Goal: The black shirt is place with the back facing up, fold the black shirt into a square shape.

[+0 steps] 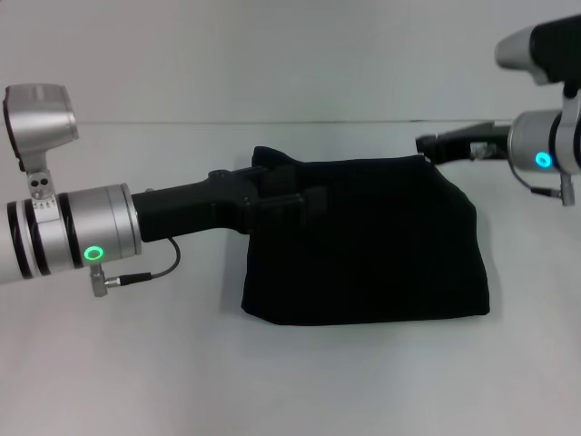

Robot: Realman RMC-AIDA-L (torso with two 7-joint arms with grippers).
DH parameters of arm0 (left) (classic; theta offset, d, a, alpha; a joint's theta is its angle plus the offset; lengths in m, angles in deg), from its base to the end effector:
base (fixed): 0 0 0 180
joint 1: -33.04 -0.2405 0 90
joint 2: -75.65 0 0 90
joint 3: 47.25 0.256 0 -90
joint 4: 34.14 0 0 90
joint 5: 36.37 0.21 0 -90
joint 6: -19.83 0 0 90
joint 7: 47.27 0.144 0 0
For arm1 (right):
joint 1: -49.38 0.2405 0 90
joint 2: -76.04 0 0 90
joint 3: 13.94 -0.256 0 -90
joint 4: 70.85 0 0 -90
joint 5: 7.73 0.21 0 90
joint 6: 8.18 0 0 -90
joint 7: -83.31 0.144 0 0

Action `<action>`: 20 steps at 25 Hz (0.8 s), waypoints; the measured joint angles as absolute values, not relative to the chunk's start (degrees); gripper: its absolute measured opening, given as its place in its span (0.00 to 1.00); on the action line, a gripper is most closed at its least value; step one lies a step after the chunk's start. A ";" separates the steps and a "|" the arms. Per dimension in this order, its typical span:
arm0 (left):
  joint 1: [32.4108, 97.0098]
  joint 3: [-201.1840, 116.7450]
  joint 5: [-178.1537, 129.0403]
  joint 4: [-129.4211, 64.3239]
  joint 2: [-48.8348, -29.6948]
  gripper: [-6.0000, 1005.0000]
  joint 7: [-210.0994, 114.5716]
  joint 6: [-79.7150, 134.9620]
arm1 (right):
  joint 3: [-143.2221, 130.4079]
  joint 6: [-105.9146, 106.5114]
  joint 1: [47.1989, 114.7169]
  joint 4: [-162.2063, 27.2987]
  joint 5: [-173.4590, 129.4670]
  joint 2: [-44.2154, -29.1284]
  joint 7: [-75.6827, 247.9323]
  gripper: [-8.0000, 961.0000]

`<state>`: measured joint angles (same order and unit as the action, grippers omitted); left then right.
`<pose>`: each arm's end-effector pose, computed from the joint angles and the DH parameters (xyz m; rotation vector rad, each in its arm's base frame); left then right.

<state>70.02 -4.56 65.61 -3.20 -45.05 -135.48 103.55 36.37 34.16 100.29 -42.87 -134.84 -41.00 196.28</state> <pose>-0.2089 0.3630 -0.0212 -2.6239 -0.8422 -1.0076 0.2206 0.4681 -0.0134 -2.2566 0.9396 0.2240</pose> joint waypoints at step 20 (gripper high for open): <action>71.04 -4.02 70.82 2.93 -43.00 0.84 -135.16 110.09 | 35.01 66.83 86.42 -24.20 -119.49 -37.87 186.97 0.44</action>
<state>71.04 -4.02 70.82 2.93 -43.00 -135.16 110.09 35.01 66.83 86.42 -24.20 -119.49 -37.87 186.97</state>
